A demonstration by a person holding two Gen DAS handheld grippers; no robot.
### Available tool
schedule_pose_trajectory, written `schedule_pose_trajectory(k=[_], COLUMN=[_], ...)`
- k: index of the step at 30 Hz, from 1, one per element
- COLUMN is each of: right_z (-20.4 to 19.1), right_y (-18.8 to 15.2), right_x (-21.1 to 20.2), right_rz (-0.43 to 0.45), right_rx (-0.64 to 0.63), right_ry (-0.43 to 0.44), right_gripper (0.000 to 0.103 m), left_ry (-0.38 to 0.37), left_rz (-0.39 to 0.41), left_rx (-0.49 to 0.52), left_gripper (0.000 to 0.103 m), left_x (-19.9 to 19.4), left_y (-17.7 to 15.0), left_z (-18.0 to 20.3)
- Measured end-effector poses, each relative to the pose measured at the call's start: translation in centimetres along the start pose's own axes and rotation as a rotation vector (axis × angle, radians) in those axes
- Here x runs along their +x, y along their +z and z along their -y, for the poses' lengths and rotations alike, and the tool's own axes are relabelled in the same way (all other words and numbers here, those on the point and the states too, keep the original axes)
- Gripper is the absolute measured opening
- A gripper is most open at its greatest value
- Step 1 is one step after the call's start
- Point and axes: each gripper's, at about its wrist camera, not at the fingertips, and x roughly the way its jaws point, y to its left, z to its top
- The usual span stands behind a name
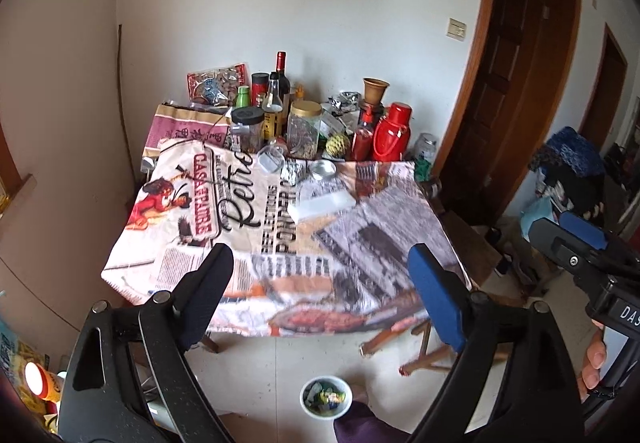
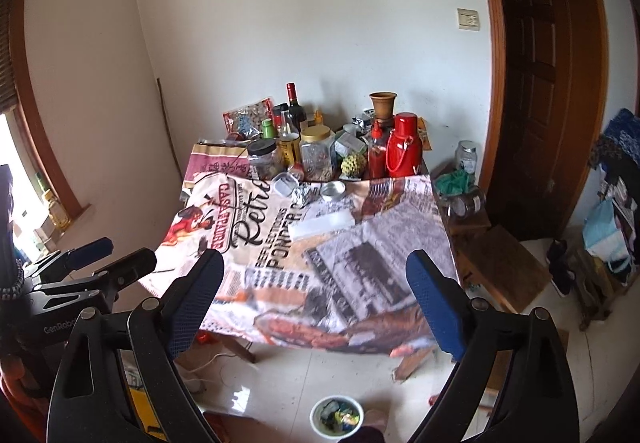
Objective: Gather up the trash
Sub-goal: 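Raise both open tools from the bucket back toward the table, then reach left tool to crumpled foil ball while right tool reaches white card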
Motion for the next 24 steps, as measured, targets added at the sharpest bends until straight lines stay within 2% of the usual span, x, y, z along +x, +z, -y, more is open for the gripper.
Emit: schedule_pose_trajectory(k=[4,9,14,17,20,24], right_z=[2.5,5.0,6.7,7.0,7.1,6.6], right_y=[3.0,5.9,7.3,7.5,7.7,7.9], right_x=[1.6,4.2,7.8,10.1,12.2,15.4], right_rz=[0.033,0.02,-0.021,-0.052,-0.095,-0.13], right_rx=[-0.041,-0.075,-0.077,-0.076,-0.069,-0.041], right_ry=[-0.014,0.008,0.036,0.001,0.007,-0.022], right_gripper=[0.091,0.091,0.091,0.091,0.091,0.091], left_ry=[0.007,0.02,0.091,0.117,0.139,0.134], left_rz=[0.012,0.022,0.024,-0.006,-0.028,-0.069], left_rx=[-0.003,-0.025,-0.003,-0.008,-0.034,-0.065], left_gripper=[0.089,0.089,0.089,0.089,0.089,0.089], left_x=[3.3,7.1,10.1,11.9,13.6,16.2], left_y=[3.2,7.1,9.5,10.1,10.4,10.9], left_z=[1.5,3.7,4.8,4.2,2.8,-0.2])
